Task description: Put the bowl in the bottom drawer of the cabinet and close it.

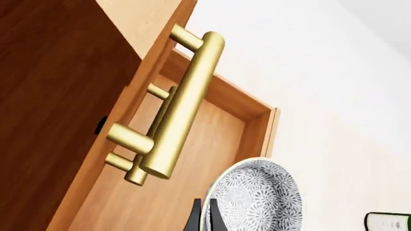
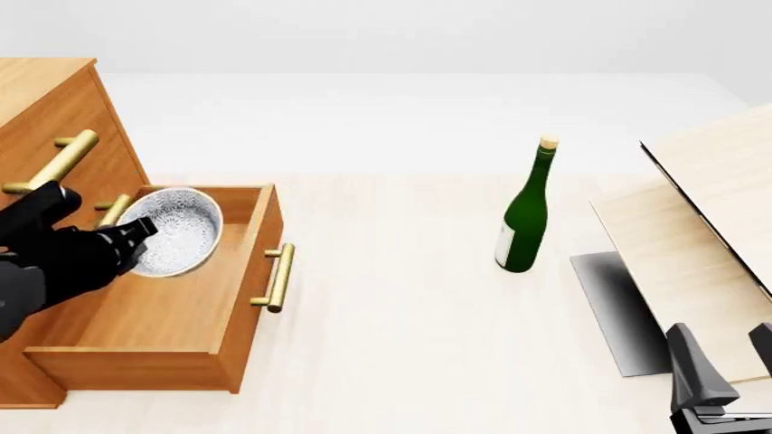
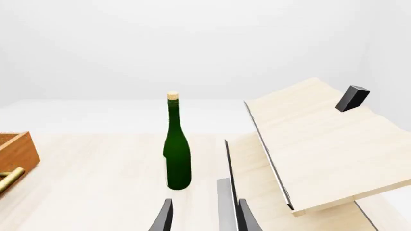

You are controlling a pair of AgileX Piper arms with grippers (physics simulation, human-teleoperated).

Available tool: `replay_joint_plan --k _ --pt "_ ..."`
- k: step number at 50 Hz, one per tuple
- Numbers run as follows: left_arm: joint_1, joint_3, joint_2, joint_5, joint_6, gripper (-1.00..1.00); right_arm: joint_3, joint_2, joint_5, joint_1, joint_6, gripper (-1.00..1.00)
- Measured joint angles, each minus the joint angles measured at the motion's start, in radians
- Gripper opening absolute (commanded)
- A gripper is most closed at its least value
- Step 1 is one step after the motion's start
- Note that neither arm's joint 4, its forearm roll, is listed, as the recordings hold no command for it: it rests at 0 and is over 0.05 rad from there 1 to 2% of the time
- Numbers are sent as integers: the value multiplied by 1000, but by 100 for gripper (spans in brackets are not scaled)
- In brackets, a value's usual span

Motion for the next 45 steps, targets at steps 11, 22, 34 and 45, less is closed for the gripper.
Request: replay_joint_plan --k 11,22,34,45 --pt "14 2 63 -42 2 -100 0 0 0 0 0 100" --pt "27 20 111 -84 0 -100 0 0 0 0 0 100" --pt "43 52 148 -130 -6 -100 0 0 0 0 0 100" --pt "61 73 177 -166 -8 -100 0 0 0 0 0 100"
